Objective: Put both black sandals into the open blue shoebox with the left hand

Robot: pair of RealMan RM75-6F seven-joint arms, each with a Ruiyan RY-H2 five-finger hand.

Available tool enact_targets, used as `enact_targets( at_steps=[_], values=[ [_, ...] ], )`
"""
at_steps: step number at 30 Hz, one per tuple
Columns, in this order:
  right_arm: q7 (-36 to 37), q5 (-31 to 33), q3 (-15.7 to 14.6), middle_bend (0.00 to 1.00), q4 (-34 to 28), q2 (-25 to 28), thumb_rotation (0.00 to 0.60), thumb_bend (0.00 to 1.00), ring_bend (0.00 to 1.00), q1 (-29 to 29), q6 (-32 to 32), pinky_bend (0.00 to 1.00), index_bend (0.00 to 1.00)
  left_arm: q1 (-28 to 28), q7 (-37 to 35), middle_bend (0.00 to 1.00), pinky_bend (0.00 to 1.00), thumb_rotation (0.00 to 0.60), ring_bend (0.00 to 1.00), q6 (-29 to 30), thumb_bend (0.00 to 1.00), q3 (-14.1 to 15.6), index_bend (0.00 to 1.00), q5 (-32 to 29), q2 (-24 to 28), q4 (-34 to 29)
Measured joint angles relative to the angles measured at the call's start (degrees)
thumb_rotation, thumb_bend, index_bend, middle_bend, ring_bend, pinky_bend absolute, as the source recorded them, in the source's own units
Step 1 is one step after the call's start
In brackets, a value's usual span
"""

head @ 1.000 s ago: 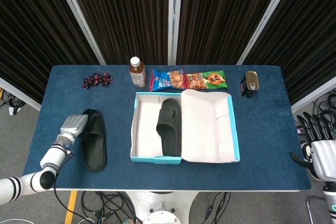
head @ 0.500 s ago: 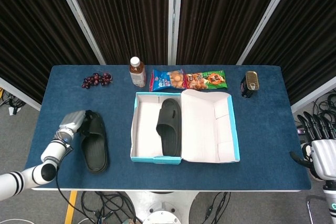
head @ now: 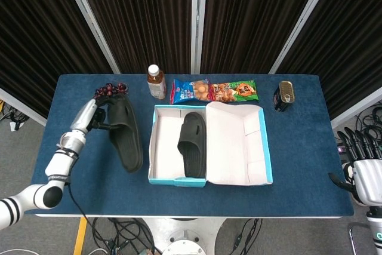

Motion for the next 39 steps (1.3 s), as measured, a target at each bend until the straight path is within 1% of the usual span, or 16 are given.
enact_targets(
  at_steps=[3,7,9,12,15,21,24,27,30,32,35,39],
  values=[
    [-0.36,0.15,-0.05,0.05,-0.40,0.26,0.600,0.03,0.00,-0.34,0.35,0.03,0.00,-1.26,-7.55,0.63,0.82,0.600,0.79,0.59,0.00,-2.11,0.59,5.49,-4.09,2.41],
    [-0.77,0.48,-0.13,0.05,-0.91,0.56,0.600,0.03,0.00,-0.72,0.60,0.03,0.00,-3.89,-16.34,0.62,0.76,0.600,0.78,0.63,0.00,-2.99,0.57,12.16,-9.48,7.29],
    [-0.95,0.72,-0.17,0.05,-1.15,0.70,0.600,0.03,0.00,-0.85,0.59,0.03,0.00,-5.35,-19.88,0.62,0.75,0.600,0.78,0.90,0.00,-2.62,0.55,15.84,-12.13,10.79],
    [-1.25,0.99,-0.22,0.05,-1.55,1.01,0.600,0.03,0.00,-1.00,0.50,0.03,0.00,-7.15,-22.01,0.62,0.73,0.600,0.77,2.41,0.00,-1.40,0.55,20.36,-16.13,16.51],
    [-1.55,1.05,-0.16,0.05,-1.90,1.25,0.600,0.03,0.00,-1.14,0.70,0.03,0.00,-8.47,-23.74,0.62,0.72,0.600,0.77,5.22,0.00,0.13,0.55,23.41,-20.07,22.17],
    [-1.84,1.11,-0.22,0.05,-2.17,1.19,0.600,0.03,0.00,-1.33,0.79,0.03,0.00,-9.77,-25.42,0.62,0.72,0.600,0.76,11.01,0.00,3.26,0.55,26.52,-26.20,32.17],
    [-1.87,1.14,-0.22,0.05,-2.21,1.12,0.600,0.03,0.00,-1.37,0.76,0.03,0.00,-9.98,-26.97,0.62,0.71,0.600,0.76,13.15,0.00,5.05,0.55,27.53,-28.37,35.64],
    [-1.96,1.04,-0.20,0.05,-2.26,1.11,0.600,0.03,0.00,-1.38,0.84,0.03,0.00,-9.98,-28.06,0.62,0.71,0.600,0.76,13.85,0.00,6.76,0.55,28.10,-29.72,37.75],
    [-2.02,1.02,-0.22,0.05,-2.34,1.12,0.600,0.03,0.00,-1.41,0.83,0.03,0.00,-9.82,-28.85,0.62,0.70,0.600,0.76,13.66,0.00,7.75,0.55,27.94,-30.51,38.67],
    [-2.07,1.06,-0.20,0.05,-2.38,1.13,0.600,0.03,0.00,-1.44,0.83,0.03,0.00,-9.78,-28.97,0.62,0.70,0.600,0.76,12.98,0.00,7.91,0.55,27.49,-30.56,38.61],
    [-2.19,0.91,-0.19,0.05,-2.46,1.15,0.600,0.03,0.00,-1.45,0.92,0.03,0.00,-9.84,-28.81,0.62,0.67,0.600,0.76,11.06,0.00,8.21,0.55,26.60,-30.29,37.93],
    [-2.28,0.91,-0.18,0.05,-2.57,1.17,0.600,0.03,0.00,-1.49,0.95,0.03,0.00,-9.97,-27.10,0.62,0.67,0.600,0.76,8.82,0.00,8.59,0.55,25.13,-29.89,36.92]
  ],
)
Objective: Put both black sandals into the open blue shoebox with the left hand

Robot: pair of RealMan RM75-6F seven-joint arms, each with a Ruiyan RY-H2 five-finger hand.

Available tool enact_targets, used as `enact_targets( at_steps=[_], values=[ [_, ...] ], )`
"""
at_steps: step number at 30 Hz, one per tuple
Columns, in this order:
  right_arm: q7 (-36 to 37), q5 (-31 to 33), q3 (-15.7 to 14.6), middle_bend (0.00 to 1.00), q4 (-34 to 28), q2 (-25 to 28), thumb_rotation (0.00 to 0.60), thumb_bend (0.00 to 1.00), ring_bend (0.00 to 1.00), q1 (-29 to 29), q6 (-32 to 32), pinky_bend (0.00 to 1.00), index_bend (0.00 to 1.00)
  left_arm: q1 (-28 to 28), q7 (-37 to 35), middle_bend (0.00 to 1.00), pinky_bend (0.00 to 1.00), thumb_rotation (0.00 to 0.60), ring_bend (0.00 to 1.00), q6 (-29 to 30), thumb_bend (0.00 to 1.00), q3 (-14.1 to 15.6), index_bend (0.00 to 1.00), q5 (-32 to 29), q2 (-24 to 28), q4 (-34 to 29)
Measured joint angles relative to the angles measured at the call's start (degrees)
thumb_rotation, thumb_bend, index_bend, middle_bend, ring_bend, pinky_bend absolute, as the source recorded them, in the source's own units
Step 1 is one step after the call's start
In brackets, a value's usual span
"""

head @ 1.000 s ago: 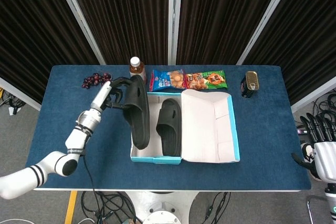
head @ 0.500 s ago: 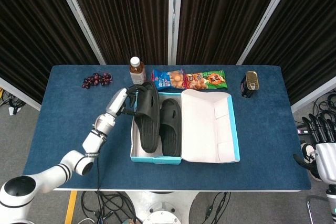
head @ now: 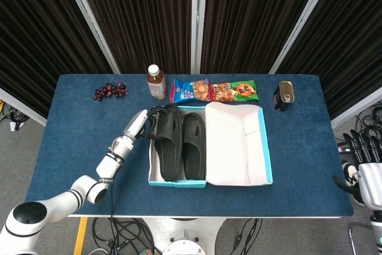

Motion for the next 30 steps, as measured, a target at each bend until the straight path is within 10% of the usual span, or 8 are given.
enact_targets(
  at_steps=[16,22,30],
  values=[
    [0.09,0.24,0.03,0.05,0.03,-0.01,0.600,0.03,0.00,0.02,-0.38,0.03,0.00,0.33,8.37,0.56,0.63,0.600,0.75,-4.85,0.00,0.55,0.49,-4.38,-1.05,-1.17],
    [0.48,0.24,0.02,0.05,0.28,0.05,0.600,0.03,0.00,-0.05,-0.33,0.03,0.00,0.56,11.89,0.23,0.57,0.600,0.37,-2.83,0.00,0.99,0.23,-3.69,-1.82,-0.85],
    [1.22,-0.05,-0.11,0.05,0.78,0.09,0.600,0.03,0.00,-0.19,-0.18,0.03,0.00,0.85,19.57,0.05,0.42,0.600,0.04,-0.31,0.00,1.33,0.11,-2.96,-1.81,-1.24]
  ],
)
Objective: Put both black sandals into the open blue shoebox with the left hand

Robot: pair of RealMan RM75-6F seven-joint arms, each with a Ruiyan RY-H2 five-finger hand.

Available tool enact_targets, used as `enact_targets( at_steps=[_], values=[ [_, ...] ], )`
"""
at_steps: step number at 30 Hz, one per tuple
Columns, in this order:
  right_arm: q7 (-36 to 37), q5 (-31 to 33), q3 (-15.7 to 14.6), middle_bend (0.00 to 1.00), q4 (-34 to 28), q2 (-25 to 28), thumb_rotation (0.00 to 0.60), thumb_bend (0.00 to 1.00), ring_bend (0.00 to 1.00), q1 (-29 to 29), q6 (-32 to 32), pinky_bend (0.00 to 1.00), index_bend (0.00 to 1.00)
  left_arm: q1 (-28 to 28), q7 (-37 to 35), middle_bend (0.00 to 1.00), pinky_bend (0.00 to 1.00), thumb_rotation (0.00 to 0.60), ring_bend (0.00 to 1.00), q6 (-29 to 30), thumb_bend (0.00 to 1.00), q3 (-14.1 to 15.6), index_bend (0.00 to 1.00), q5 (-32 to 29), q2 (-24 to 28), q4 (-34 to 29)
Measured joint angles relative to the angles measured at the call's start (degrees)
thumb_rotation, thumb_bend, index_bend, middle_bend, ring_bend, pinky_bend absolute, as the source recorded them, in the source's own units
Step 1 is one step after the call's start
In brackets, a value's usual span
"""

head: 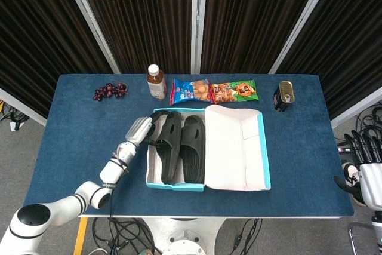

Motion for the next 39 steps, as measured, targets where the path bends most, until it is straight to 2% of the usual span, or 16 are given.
enact_targets(
  at_steps=[4,8,14,16,21,23,26,29,39],
  values=[
    [0.44,-0.16,-0.05,0.05,0.26,-0.01,0.600,0.04,0.00,-0.01,0.01,0.03,0.00,0.25,5.87,0.02,0.34,0.600,0.00,0.76,0.00,0.33,0.07,0.19,1.39,-2.46],
    [0.93,-0.36,-0.12,0.05,0.64,0.02,0.600,0.05,0.00,-0.03,0.05,0.03,0.00,0.43,12.91,0.02,0.28,0.600,0.00,0.95,0.00,0.83,0.07,0.34,4.36,-7.07],
    [1.63,-0.62,-0.17,0.05,1.15,-0.04,0.600,0.05,0.00,-0.06,0.20,0.03,0.00,0.44,25.06,0.02,0.22,0.600,0.00,-0.48,0.00,1.74,0.07,-0.11,11.74,-17.72],
    [1.81,-0.69,-0.17,0.05,1.28,-0.06,0.600,0.05,0.00,0.00,0.14,0.03,0.00,0.51,28.06,0.03,0.22,0.600,0.00,-0.68,0.00,1.85,0.10,-0.28,14.49,-21.91],
    [2.02,-0.96,-0.17,0.05,1.54,-0.12,0.600,0.05,0.00,0.17,0.05,0.03,0.00,0.61,29.41,0.13,0.21,0.600,0.00,-0.34,0.00,2.28,0.24,1.41,21.29,-30.36],
    [2.02,-1.02,-0.15,0.05,1.57,-0.20,0.600,0.05,0.00,0.28,-0.03,0.03,0.00,0.35,29.62,0.16,0.21,0.600,0.00,-0.78,0.05,2.69,0.27,2.37,23.43,-32.38],
    [2.06,-1.13,-0.18,0.05,1.65,-0.36,0.600,0.05,0.00,0.38,-0.15,0.03,0.00,-0.45,30.02,0.16,0.21,0.600,0.00,-3.13,0.20,3.36,0.28,2.85,25.44,-34.43],
    [2.07,-1.09,-0.26,0.05,1.70,-0.41,0.600,0.05,0.00,0.34,-0.18,0.03,0.00,-1.45,30.42,0.17,0.21,0.600,0.00,-6.40,0.27,4.01,0.28,2.49,26.65,-35.94],
    [2.00,-0.82,-0.21,0.05,1.71,-0.48,0.600,0.05,0.00,0.40,-0.37,0.03,0.00,-2.92,33.74,0.18,0.21,0.600,0.00,-10.38,0.28,5.84,0.28,-0.06,26.63,-37.16]
  ],
)
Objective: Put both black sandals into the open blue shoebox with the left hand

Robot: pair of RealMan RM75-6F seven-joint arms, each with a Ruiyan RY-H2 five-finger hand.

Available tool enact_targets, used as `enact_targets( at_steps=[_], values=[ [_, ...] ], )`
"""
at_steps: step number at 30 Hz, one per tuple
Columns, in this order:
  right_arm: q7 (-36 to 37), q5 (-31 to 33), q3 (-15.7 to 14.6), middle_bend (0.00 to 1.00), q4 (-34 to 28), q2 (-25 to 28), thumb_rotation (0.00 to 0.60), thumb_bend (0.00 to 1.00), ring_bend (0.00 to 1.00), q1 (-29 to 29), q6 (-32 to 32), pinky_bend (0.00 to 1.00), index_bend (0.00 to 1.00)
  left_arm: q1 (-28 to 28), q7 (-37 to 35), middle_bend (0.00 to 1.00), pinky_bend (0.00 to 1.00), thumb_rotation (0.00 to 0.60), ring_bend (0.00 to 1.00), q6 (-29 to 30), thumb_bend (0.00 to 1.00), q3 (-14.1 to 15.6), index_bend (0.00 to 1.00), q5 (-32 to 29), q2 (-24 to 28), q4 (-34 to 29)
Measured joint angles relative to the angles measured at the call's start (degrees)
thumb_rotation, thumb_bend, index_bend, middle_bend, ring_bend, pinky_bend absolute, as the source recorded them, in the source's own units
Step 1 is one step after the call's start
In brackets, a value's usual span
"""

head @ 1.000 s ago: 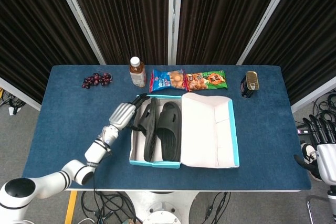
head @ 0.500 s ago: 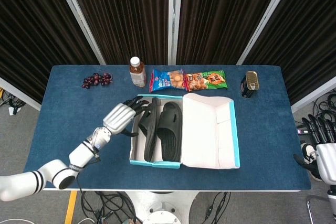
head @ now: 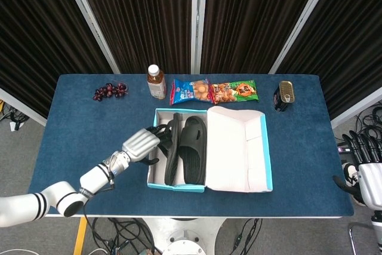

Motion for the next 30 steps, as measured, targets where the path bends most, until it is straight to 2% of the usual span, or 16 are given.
enact_targets(
  at_steps=[9,13,24,30],
  values=[
    [-0.21,0.13,0.00,0.05,-0.12,-0.03,0.600,0.05,0.00,0.08,-0.18,0.03,0.00,-0.64,2.87,0.18,0.21,0.600,0.00,-2.33,0.28,1.28,0.28,-2.40,-2.46,1.47],
    [-0.20,0.24,0.05,0.05,-0.15,0.00,0.600,0.05,0.00,0.03,-0.08,0.03,0.00,-0.39,2.62,0.18,0.21,0.600,0.00,-1.34,0.28,1.00,0.28,-2.49,-2.42,0.83],
    [1.12,0.72,0.02,0.05,0.48,-0.08,0.600,0.05,0.00,0.15,-0.69,0.03,0.00,4.83,-8.16,0.19,0.21,0.600,0.00,10.30,0.27,-1.58,0.28,0.42,3.52,-3.08],
    [5.04,1.67,-0.29,0.05,1.76,-0.17,0.600,0.06,0.00,0.69,-3.16,0.03,0.00,11.25,-7.62,0.19,0.21,0.600,0.04,18.04,0.26,-2.25,0.28,-3.62,6.79,-1.88]
  ],
)
